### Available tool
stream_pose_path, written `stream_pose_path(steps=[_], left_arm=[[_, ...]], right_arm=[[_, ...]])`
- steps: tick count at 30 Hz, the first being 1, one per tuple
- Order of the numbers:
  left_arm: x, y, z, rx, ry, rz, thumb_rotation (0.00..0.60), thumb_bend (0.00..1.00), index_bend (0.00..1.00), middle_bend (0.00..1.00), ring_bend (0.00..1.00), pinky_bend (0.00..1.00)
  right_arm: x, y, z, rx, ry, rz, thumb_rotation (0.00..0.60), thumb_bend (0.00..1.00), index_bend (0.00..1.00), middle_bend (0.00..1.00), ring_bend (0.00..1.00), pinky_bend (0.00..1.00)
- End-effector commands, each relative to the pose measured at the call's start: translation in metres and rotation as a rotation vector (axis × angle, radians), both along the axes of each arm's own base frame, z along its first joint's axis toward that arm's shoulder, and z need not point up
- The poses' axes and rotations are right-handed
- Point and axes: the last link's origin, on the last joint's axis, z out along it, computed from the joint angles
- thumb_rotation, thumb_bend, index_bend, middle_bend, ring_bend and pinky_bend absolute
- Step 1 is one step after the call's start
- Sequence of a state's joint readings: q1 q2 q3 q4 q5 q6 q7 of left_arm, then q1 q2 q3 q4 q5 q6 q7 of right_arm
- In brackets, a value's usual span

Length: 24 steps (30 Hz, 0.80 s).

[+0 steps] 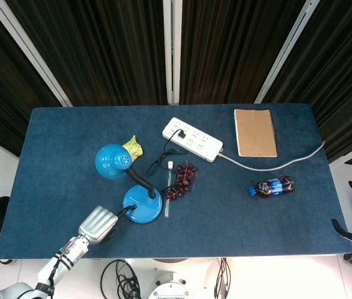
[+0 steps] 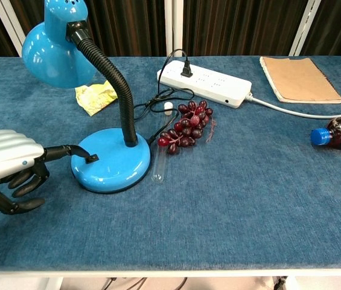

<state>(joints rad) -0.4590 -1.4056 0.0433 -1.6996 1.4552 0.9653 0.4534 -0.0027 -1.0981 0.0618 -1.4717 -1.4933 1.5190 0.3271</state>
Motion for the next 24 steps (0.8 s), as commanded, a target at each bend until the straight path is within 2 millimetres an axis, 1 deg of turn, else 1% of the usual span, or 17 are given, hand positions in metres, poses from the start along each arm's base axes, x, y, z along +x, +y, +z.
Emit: stream_pose_path(steps=[1,7,11,13,16,17,18,20,22,24], left_arm=[[0.0,0.0,-0.001,-0.002,0.002,-0.001,0.6,0.38,0.08,0.75,0.69,0.67],[-0.001,0.0,-0.003,-0.007,0.01,0.005,0.6,0.38,0.11,0.75,0.69,0.67],[-0.003,-0.001,-0.003,-0.003,0.016,0.009,0.6,0.38,0.25,0.75,0.69,0.67],[-0.004,-0.001,-0.003,-0.006,0.02,0.013,0.6,0.38,0.29,0.75,0.69,0.67],[-0.004,-0.001,-0.002,-0.005,0.022,0.016,0.6,0.38,0.32,0.75,0.69,0.67],[-0.004,0.0,-0.002,-0.001,0.019,0.016,0.6,0.38,0.31,0.75,0.69,0.67],[-0.003,0.0,-0.001,0.005,0.014,0.015,0.6,0.38,0.27,0.75,0.69,0.67],[0.0,0.003,0.005,0.046,-0.018,0.011,0.6,0.38,0.19,0.75,0.69,0.67],[0.003,0.007,0.016,0.126,-0.074,0.0,0.6,0.38,0.1,0.75,0.69,0.67],[0.004,0.012,0.031,0.235,-0.141,-0.015,0.6,0.38,0.08,0.74,0.69,0.66]], right_arm=[[0.0,0.0,0.0,0.0,0.0,-0.001,0.6,0.18,0.0,0.0,0.0,0.0],[-0.001,0.0,0.0,0.001,-0.001,-0.003,0.6,0.18,0.0,0.0,0.0,0.0],[-0.002,0.0,0.0,0.002,-0.002,-0.005,0.6,0.18,0.0,0.0,0.0,0.0],[-0.002,0.0,-0.001,0.003,-0.002,-0.006,0.6,0.18,0.0,0.0,0.0,0.0],[-0.002,0.0,-0.001,0.003,-0.002,-0.007,0.6,0.18,0.0,0.0,0.0,0.0],[-0.002,0.0,-0.001,0.003,-0.003,-0.007,0.6,0.18,0.0,0.0,0.0,0.0],[-0.002,0.0,0.0,0.002,-0.003,-0.007,0.6,0.18,0.0,0.0,0.0,0.0],[-0.002,0.0,0.0,0.0,-0.003,-0.007,0.6,0.18,0.0,0.0,0.0,0.0],[-0.001,0.0,0.0,0.0,-0.004,-0.007,0.6,0.18,0.0,0.0,0.0,0.0],[-0.002,0.0,0.001,-0.001,-0.004,-0.007,0.6,0.18,0.0,0.0,0.0,0.0]])
